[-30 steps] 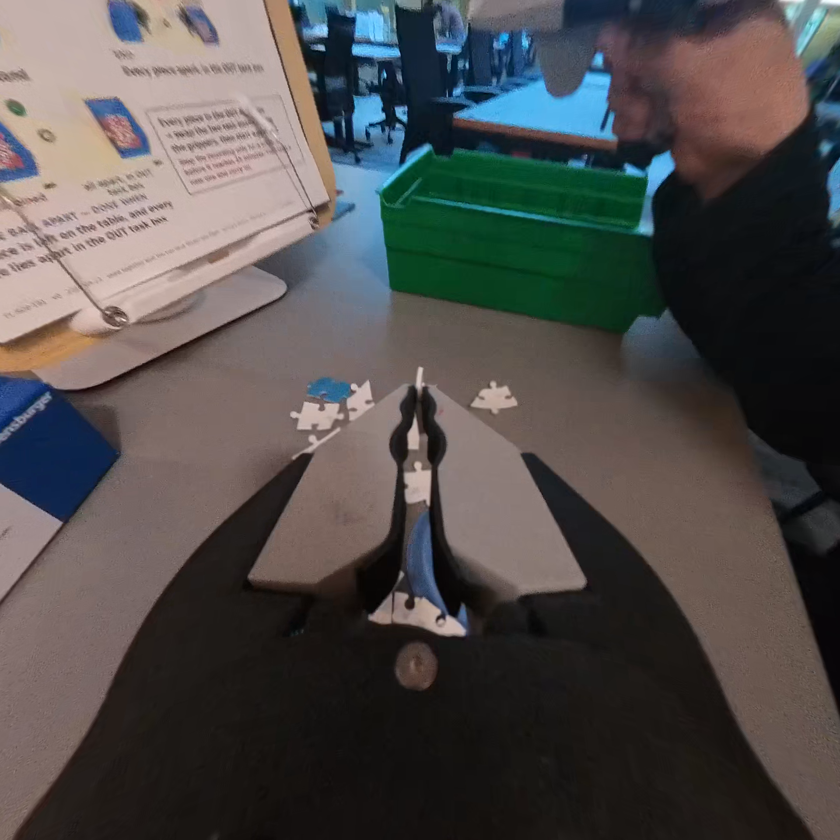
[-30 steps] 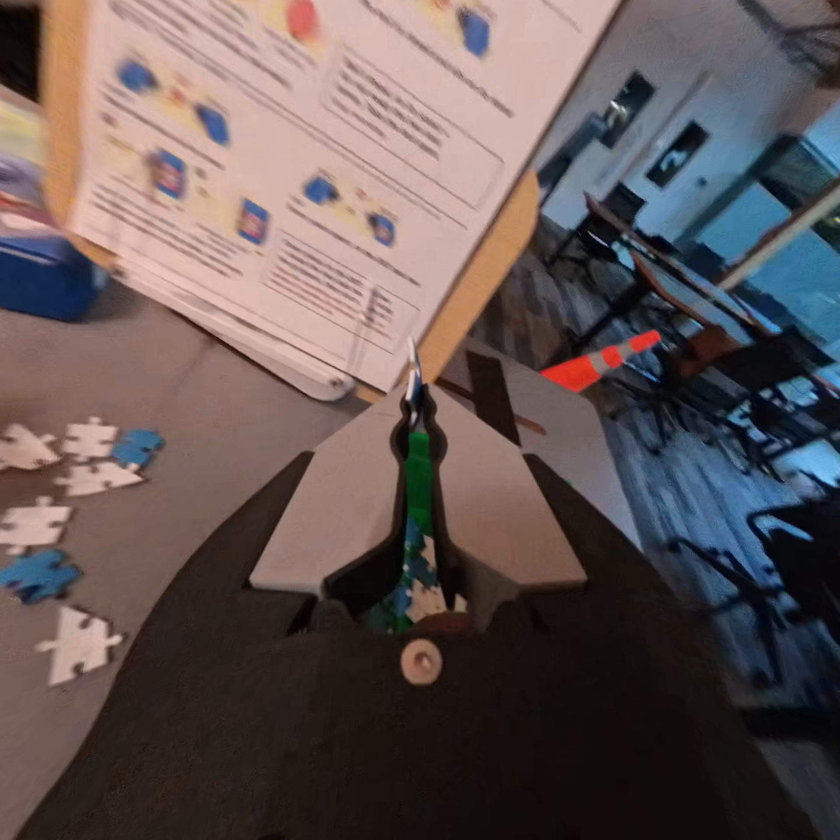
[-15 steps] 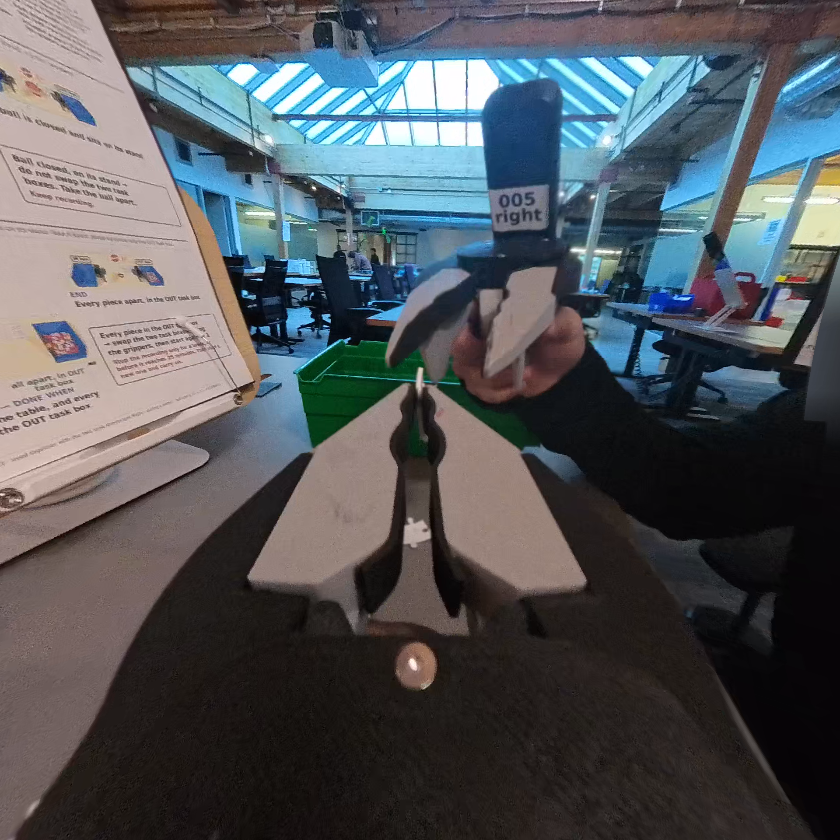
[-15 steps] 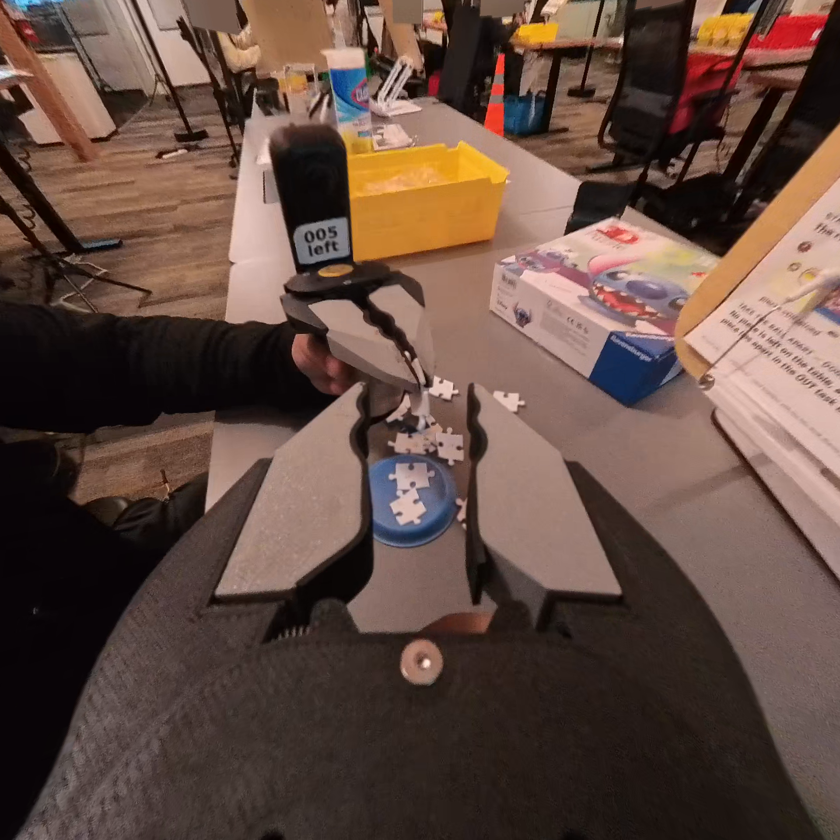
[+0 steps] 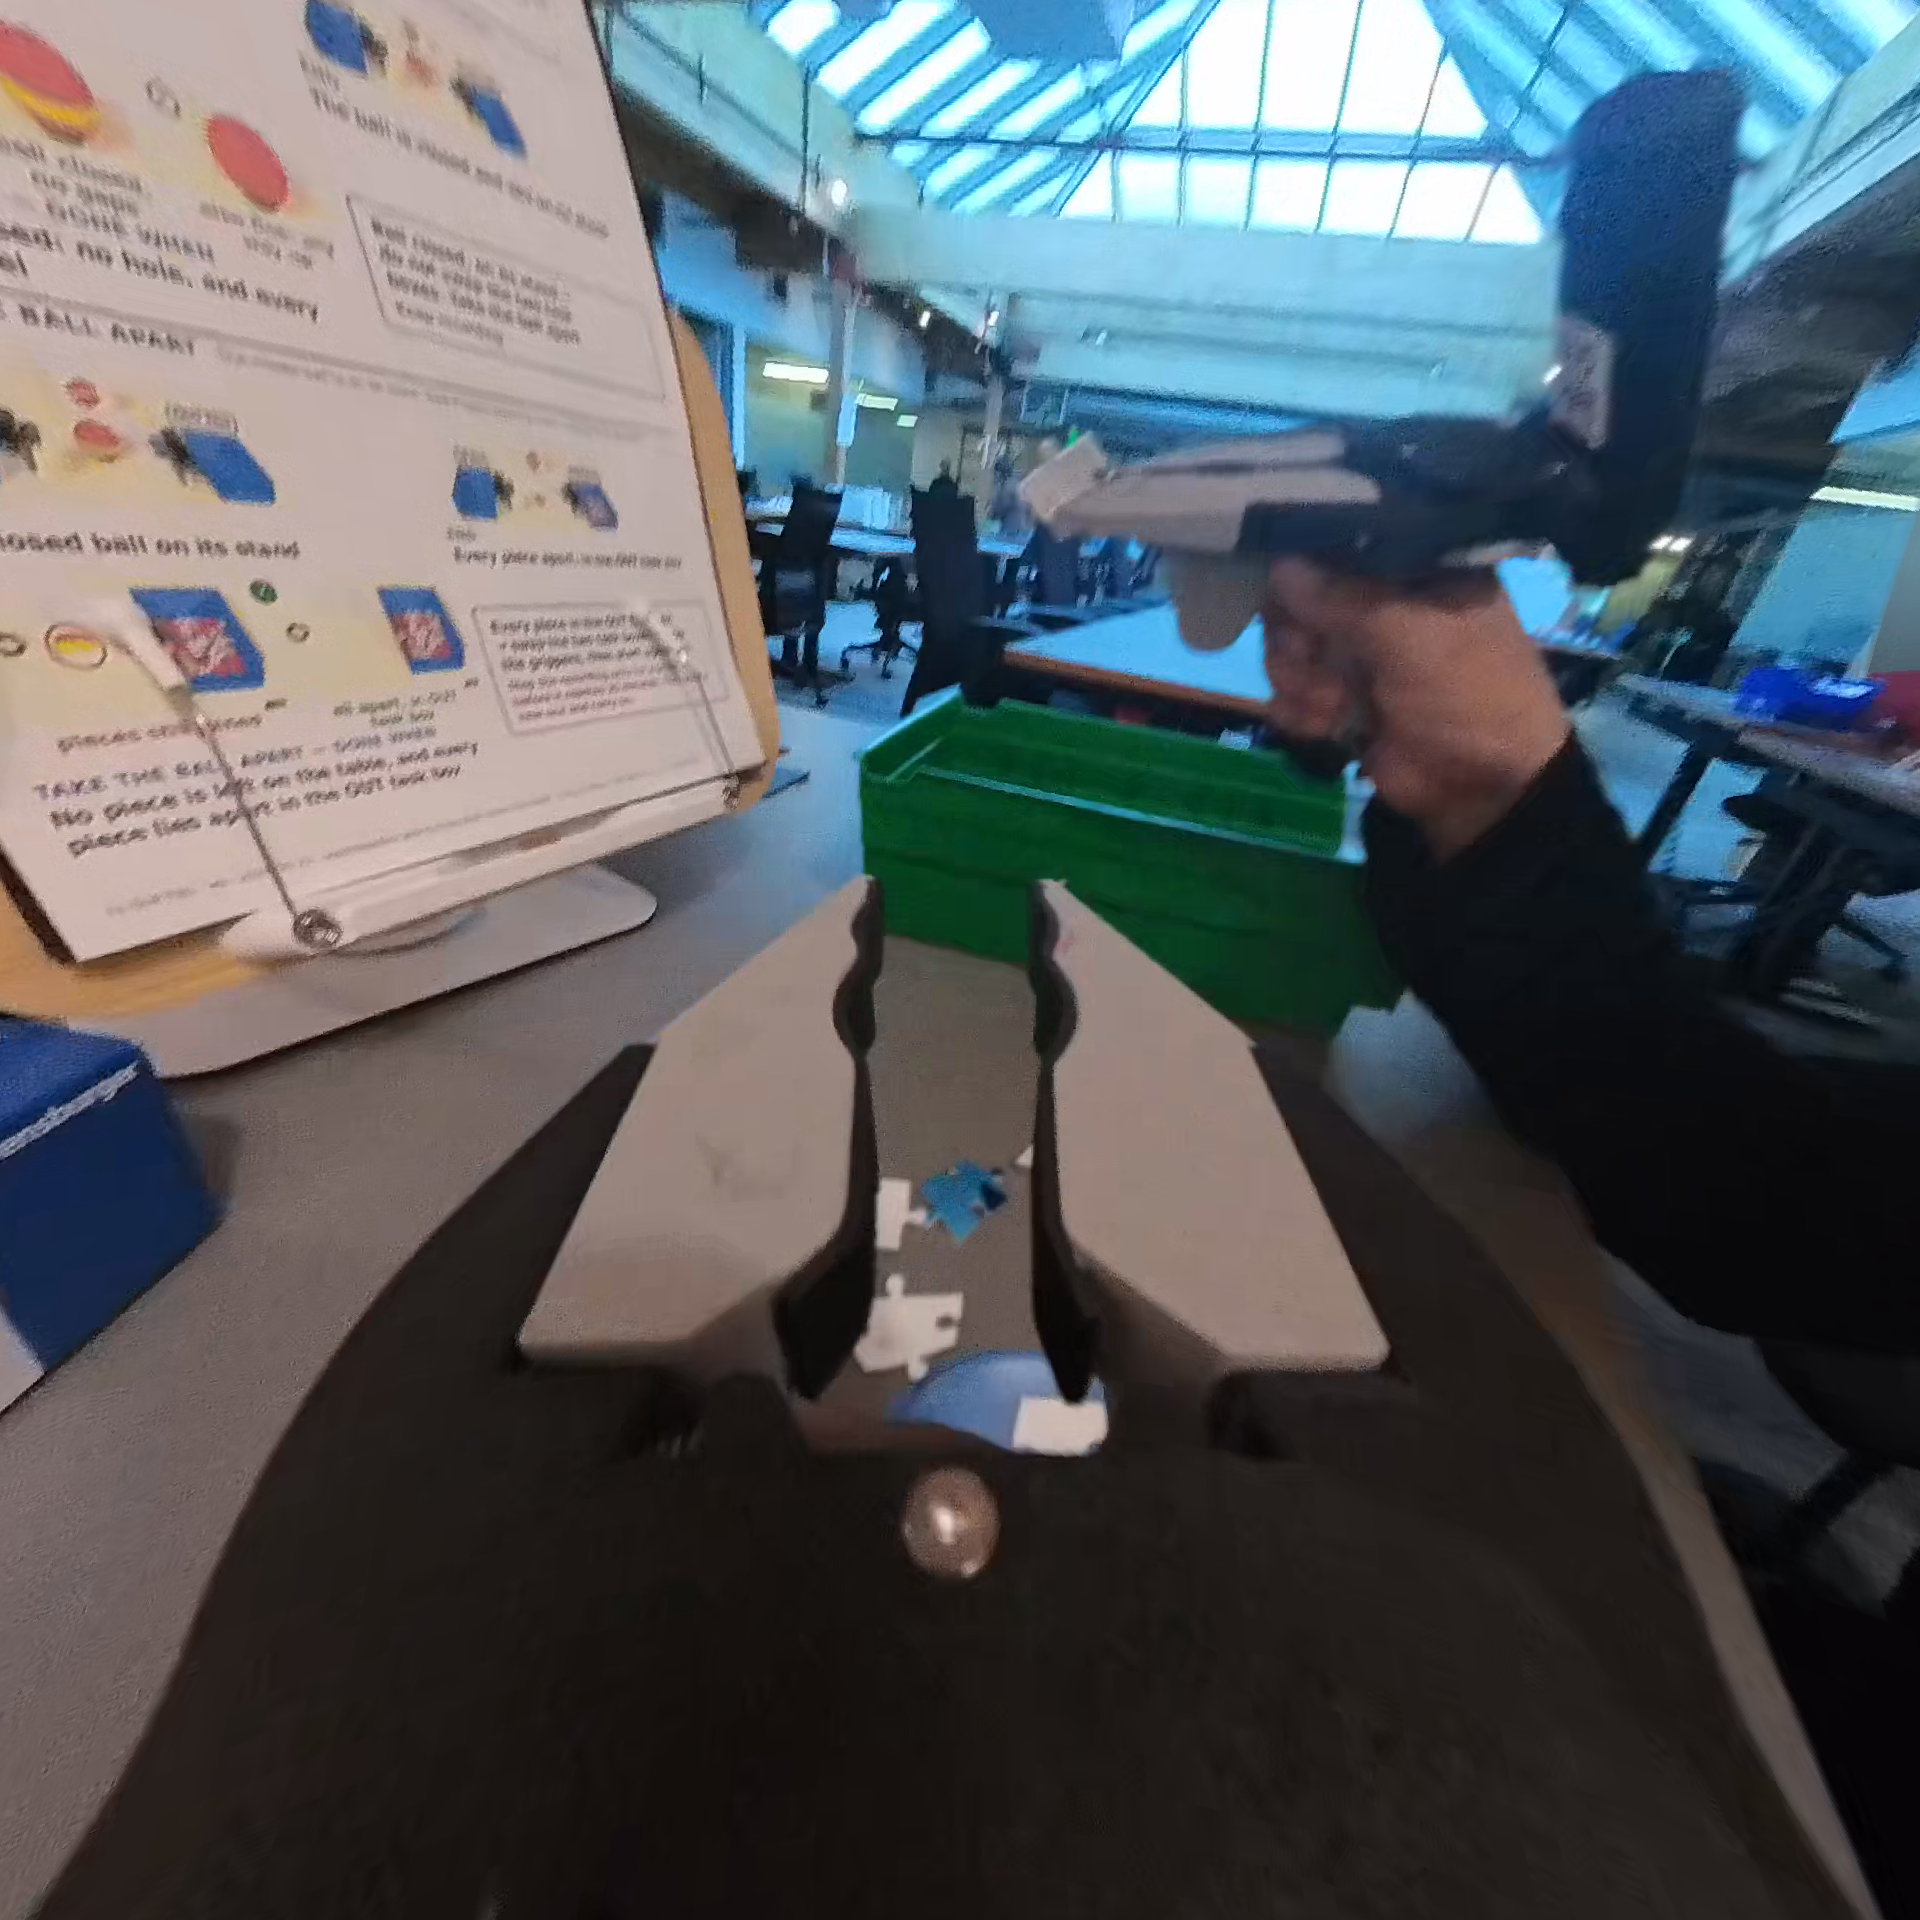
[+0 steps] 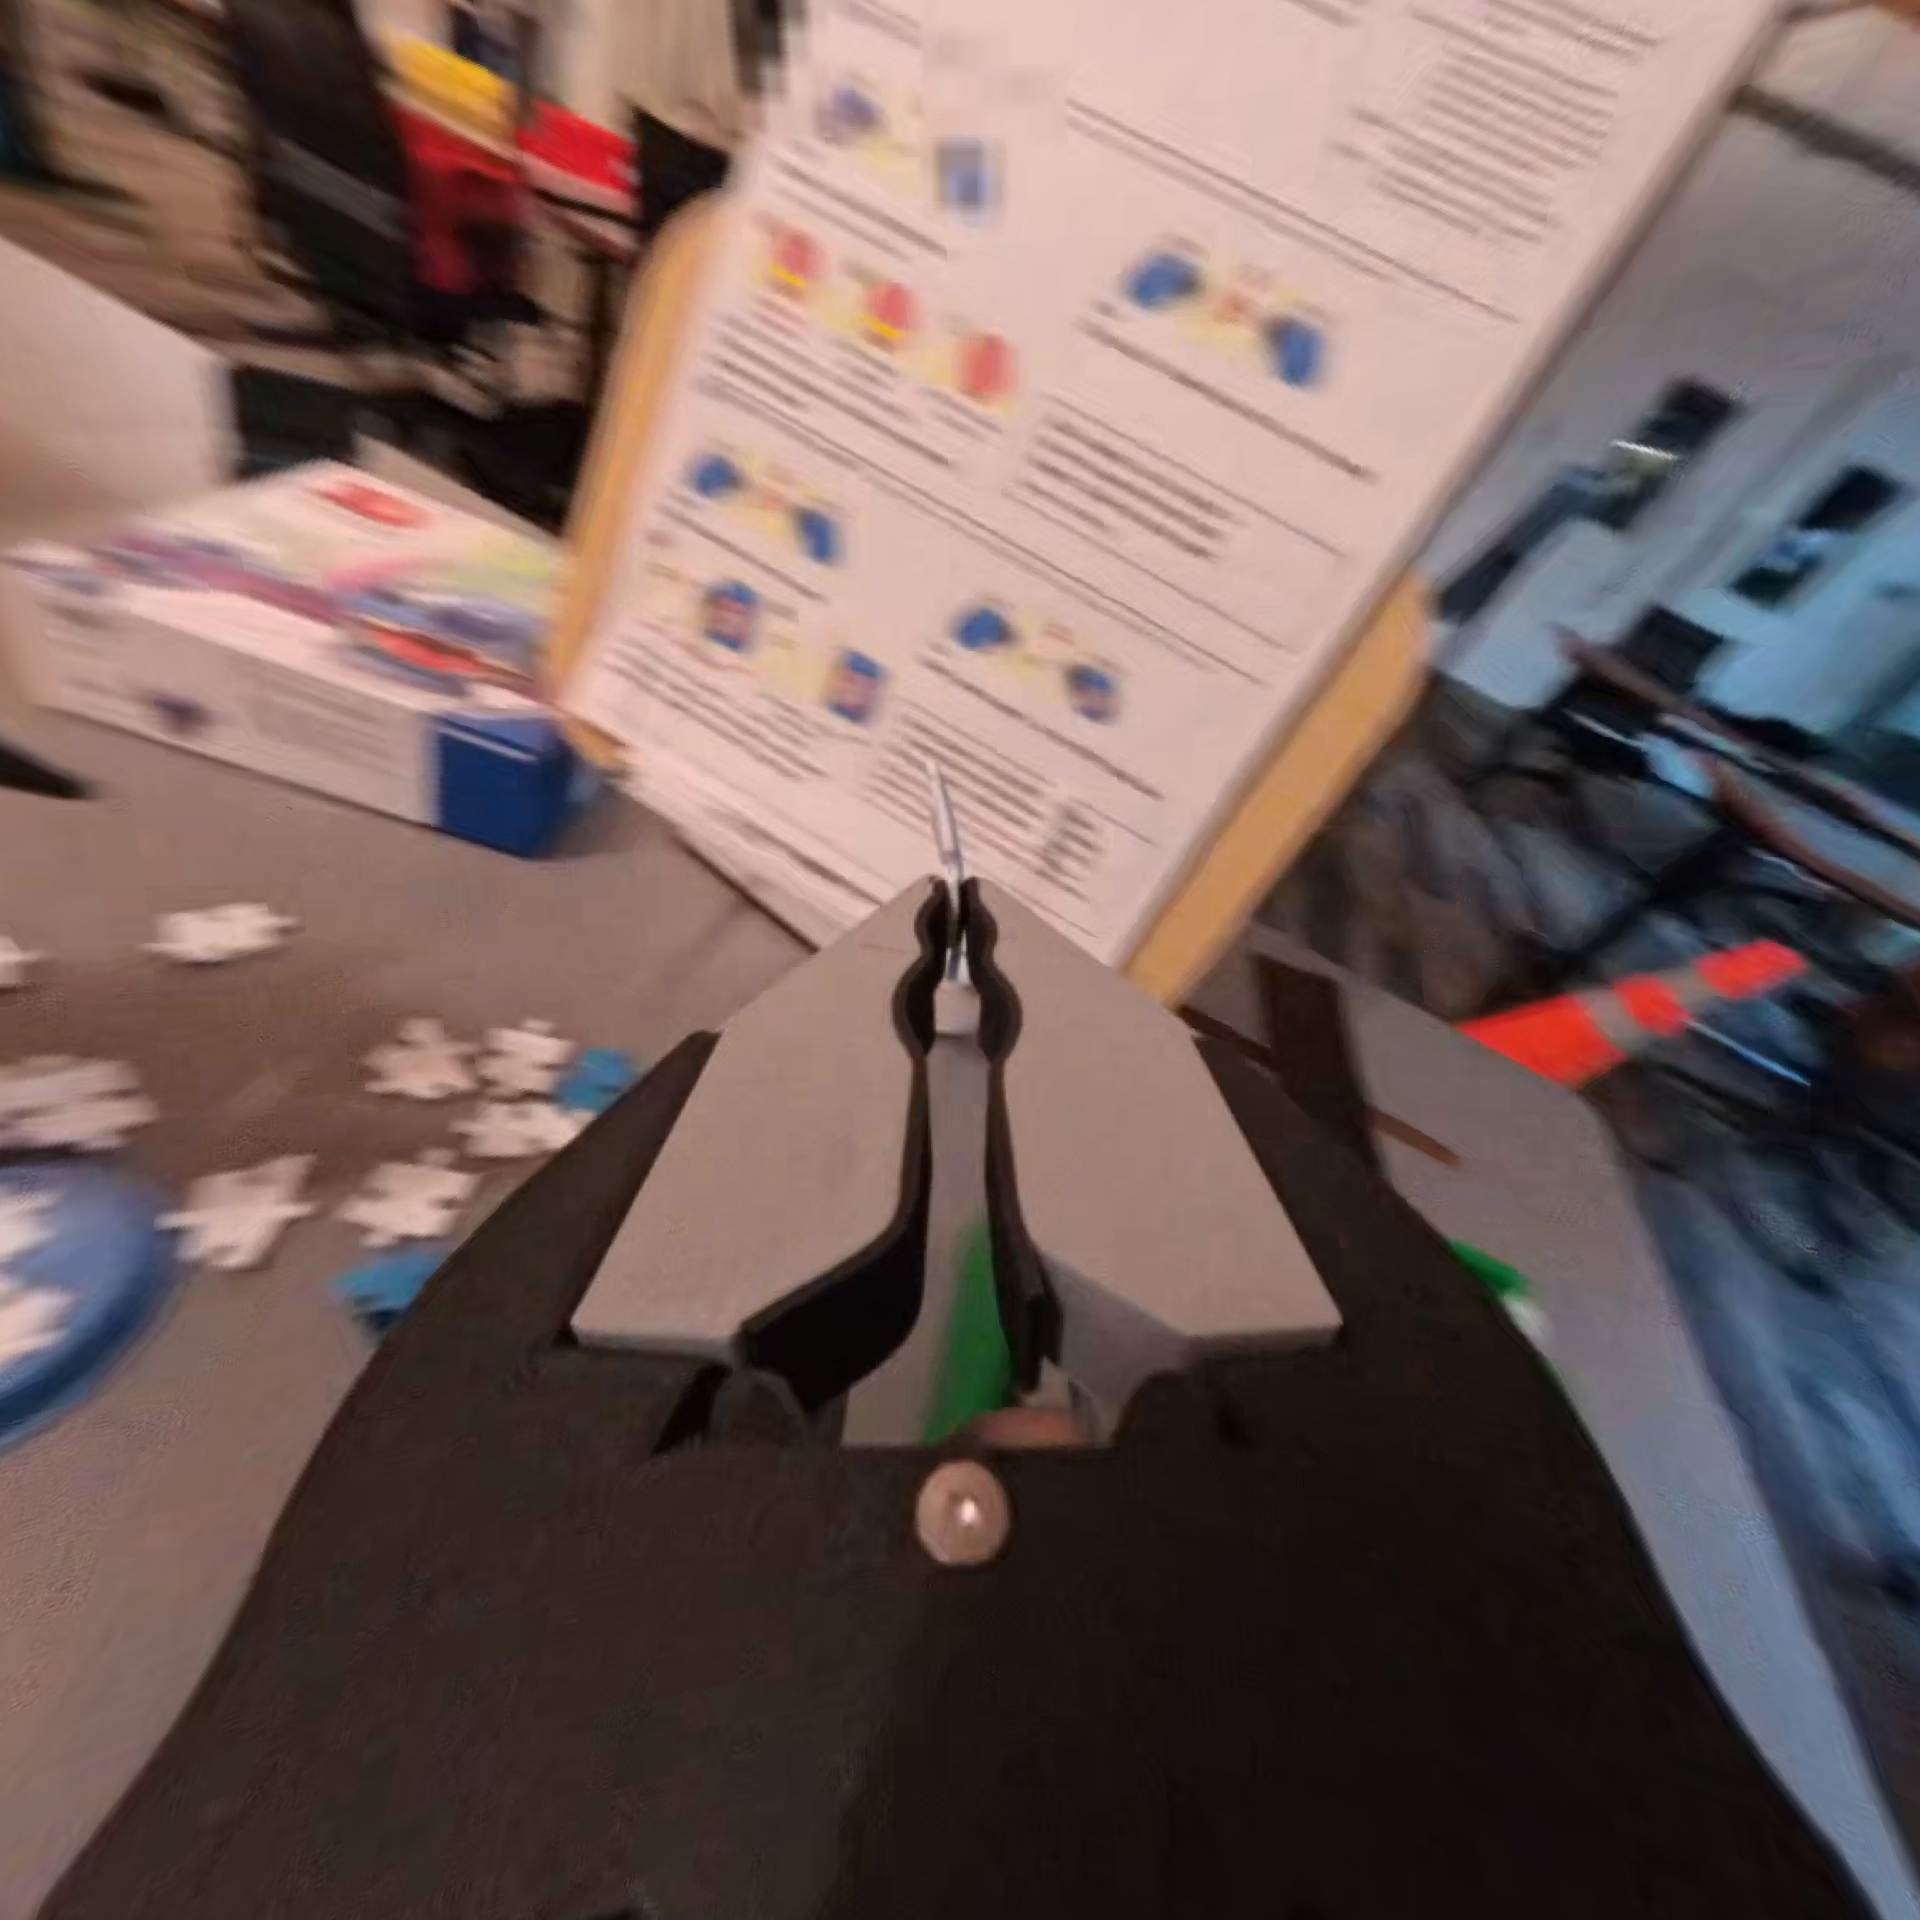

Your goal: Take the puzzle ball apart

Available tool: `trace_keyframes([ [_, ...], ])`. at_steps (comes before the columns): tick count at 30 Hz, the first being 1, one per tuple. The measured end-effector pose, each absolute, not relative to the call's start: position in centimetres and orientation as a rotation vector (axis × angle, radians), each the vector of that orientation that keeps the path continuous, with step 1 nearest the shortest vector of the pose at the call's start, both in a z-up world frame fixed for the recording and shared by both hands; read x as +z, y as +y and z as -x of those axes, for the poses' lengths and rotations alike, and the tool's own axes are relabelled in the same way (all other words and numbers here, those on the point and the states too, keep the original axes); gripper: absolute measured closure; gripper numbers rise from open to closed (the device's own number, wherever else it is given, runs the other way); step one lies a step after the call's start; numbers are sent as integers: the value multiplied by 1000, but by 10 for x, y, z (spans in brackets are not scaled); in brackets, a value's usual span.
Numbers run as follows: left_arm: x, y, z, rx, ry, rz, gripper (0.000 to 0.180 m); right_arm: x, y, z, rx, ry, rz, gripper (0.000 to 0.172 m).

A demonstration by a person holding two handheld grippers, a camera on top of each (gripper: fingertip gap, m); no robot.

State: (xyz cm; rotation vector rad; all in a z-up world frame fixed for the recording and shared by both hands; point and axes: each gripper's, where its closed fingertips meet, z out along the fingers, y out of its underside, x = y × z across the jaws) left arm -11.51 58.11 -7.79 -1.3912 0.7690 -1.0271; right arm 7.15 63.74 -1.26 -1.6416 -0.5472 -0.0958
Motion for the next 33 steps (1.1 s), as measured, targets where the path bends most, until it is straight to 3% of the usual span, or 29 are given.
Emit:
trace_keyframes([
  [2,-106,596,115,-902,798,1544,155,-31,650,-131,-281,-409,1797,164],
  [3,-122,601,115,-849,821,1626,148,-45,655,-148,-305,-369,1888,137],
  [4,-134,604,114,-821,847,1685,141,-55,658,-158,-311,-342,1958,122],
  [6,-158,611,116,-741,864,1798,138,-50,655,-144,-272,-371,1949,118],
  [7,-166,613,117,-705,878,1834,133,-41,650,-120,-201,-427,1881,119],
  [9,-178,615,119,-671,899,1881,128,-34,629,-44,88,-605,1772,137],
  [11,-188,618,124,-653,897,1935,125,-64,603,27,385,-852,1824,166],
  [12,-191,620,126,-648,894,1952,124,-85,596,49,472,-950,1887,164],
  [15,-197,619,130,-677,906,1989,124,-152,593,74,542,-1140,2081,99],
  [21,-205,600,125,-751,1030,2017,125,-230,607,67,312,-1351,2219,105],
  [24,-211,591,115,-750,1111,2002,125,-231,601,83,453,-1359,2172,124],
  [27,-228,590,106,-653,1173,2058,126,-233,619,83,268,-1379,2055,162],
  [29,-233,592,103,-571,1193,2067,126,-232,623,78,161,-1392,2046,172],
  [33,-234,589,100,-561,1208,2058,134,-194,641,52,-67,-1238,1986,172],
])
